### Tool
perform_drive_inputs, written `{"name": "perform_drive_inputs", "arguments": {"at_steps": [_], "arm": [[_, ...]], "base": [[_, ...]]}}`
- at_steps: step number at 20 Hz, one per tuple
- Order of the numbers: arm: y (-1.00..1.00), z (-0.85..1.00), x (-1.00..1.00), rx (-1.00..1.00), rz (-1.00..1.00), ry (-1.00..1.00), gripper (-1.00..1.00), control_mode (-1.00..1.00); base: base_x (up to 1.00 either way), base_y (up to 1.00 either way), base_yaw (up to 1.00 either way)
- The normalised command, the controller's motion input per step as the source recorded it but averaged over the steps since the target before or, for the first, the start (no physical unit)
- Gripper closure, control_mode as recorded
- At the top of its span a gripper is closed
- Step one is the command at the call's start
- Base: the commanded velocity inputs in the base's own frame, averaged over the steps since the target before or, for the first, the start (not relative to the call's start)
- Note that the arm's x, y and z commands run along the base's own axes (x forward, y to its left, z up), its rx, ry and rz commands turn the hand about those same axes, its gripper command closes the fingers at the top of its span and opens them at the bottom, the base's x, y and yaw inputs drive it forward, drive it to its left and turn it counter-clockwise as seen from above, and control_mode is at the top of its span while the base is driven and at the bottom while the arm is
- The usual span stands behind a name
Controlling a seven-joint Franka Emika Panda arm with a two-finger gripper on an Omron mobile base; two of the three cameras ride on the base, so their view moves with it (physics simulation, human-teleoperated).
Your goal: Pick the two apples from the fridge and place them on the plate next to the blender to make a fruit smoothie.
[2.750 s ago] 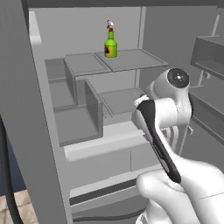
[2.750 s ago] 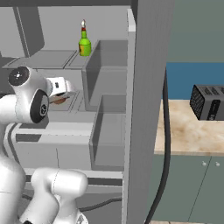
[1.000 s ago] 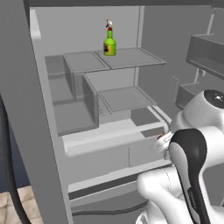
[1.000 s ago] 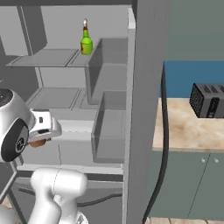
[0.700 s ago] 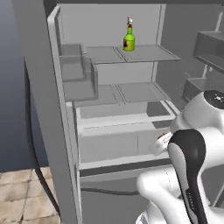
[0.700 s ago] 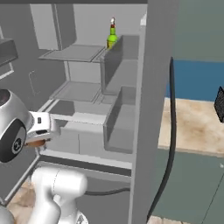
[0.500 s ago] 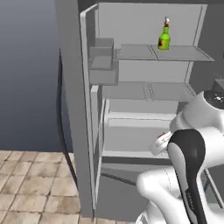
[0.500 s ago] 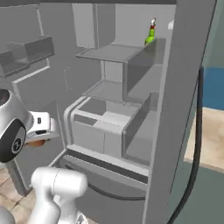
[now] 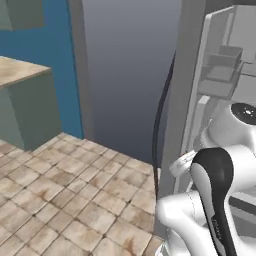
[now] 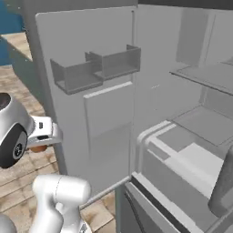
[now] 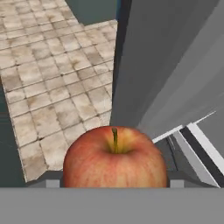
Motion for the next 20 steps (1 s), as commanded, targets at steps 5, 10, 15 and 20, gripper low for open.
{"name": "perform_drive_inputs", "arguments": {"at_steps": [5, 10, 15, 20], "arm": [[0.00, 0.00, 0.00, 0.00, 0.00, 0.00, 1.00, 1.00], [0.00, 0.00, 0.00, 0.00, 0.00, 0.00, 1.00, 1.00], [0.00, 0.00, 0.00, 0.00, 0.00, 0.00, 1.00, 1.00], [0.00, 0.00, 0.00, 0.00, 0.00, 0.00, 1.00, 1.00]], "base": [[-0.38, 0.48, 0.98], [-0.24, 0.94, 0.77], [-0.06, 1.00, 0.60], [0.92, 0.26, 0.11]]}}
